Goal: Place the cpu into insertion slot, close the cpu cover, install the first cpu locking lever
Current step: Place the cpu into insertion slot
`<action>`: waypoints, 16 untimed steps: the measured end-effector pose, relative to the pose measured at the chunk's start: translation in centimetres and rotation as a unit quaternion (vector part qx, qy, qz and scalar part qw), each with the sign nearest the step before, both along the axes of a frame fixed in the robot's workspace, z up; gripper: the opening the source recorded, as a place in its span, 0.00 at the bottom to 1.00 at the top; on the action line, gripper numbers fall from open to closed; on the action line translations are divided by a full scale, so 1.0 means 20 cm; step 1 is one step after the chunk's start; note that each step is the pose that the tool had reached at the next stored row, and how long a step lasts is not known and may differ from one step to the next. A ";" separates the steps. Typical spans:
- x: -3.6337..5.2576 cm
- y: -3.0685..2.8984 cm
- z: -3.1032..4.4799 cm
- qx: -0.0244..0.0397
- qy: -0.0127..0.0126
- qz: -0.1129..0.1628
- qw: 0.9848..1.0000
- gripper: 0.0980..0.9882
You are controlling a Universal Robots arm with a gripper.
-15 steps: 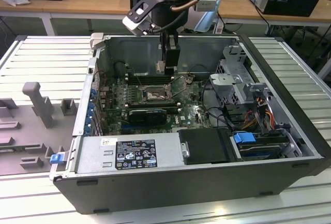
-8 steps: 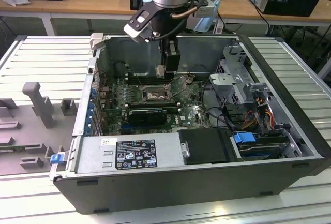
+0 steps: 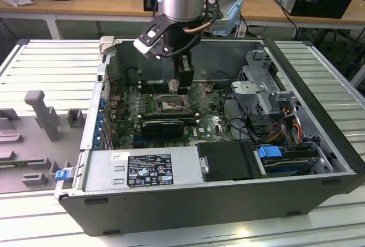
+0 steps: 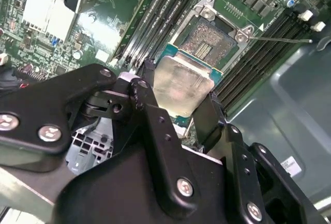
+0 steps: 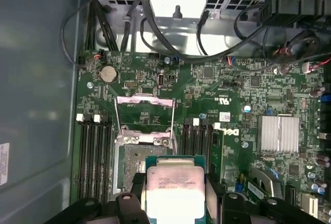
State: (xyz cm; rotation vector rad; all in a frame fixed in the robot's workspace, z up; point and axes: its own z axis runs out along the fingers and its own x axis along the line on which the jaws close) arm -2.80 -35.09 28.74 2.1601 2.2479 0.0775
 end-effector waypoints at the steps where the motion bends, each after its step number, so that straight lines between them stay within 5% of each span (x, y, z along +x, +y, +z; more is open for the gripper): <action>1: -0.002 0.000 -0.012 0.000 0.000 0.000 1.000 0.50; 12: -0.004 0.005 -0.095 0.000 -0.001 0.000 1.000 0.50; 16: -0.006 0.031 -0.153 0.000 -0.001 0.000 1.000 0.50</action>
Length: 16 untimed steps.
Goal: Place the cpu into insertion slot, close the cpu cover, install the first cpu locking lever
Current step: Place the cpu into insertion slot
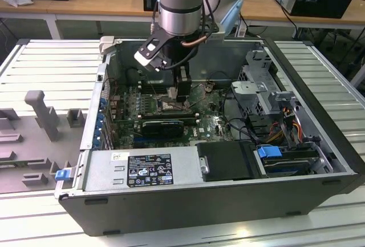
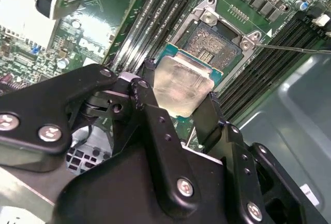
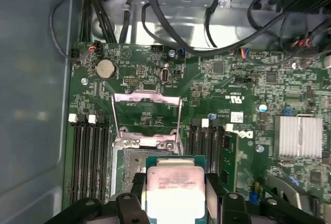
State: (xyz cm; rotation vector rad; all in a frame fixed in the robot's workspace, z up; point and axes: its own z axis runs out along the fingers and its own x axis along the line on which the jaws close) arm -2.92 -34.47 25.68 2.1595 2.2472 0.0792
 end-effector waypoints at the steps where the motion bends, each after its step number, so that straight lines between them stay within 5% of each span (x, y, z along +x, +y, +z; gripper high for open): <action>1: -0.011 0.007 -0.017 0.000 0.000 0.000 1.000 0.50; 11: -0.054 0.113 -0.144 0.000 0.000 -0.006 1.000 0.50; 16: -0.056 0.119 -0.187 0.000 0.000 -0.016 1.000 0.50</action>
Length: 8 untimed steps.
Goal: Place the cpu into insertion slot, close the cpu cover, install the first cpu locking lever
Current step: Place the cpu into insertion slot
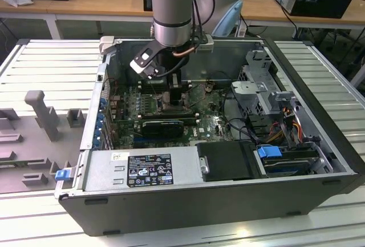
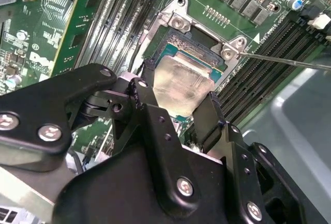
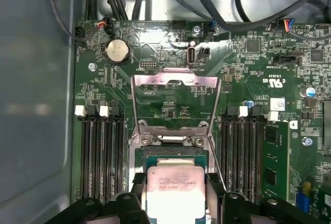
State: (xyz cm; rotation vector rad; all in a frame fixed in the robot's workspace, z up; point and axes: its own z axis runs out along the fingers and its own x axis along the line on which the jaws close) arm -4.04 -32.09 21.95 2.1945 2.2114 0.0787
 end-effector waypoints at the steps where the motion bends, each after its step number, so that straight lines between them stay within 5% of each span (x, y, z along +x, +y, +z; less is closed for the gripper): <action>1: 0.000 0.000 -0.009 0.000 0.000 0.000 1.000 0.50; 8: 0.000 0.000 -0.040 0.000 0.000 -0.006 1.000 0.50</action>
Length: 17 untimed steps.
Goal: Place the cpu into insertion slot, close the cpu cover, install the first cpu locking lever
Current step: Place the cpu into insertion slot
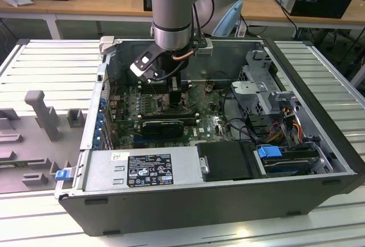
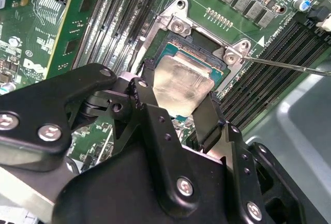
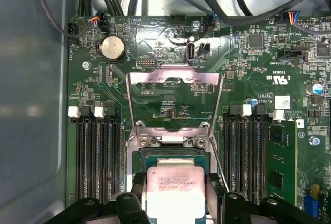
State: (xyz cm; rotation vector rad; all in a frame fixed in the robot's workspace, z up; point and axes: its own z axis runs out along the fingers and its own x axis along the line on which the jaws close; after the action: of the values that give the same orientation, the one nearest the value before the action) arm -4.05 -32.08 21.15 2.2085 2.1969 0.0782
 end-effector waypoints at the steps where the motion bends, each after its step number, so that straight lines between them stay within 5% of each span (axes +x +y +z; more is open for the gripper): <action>1: 0.000 0.000 0.000 0.000 0.000 0.000 1.000 0.50; 17: 0.000 0.005 -0.050 0.000 0.000 -0.008 1.000 0.50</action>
State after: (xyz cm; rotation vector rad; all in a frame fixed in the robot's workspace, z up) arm -4.05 -31.98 20.14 2.2266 2.1780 0.0782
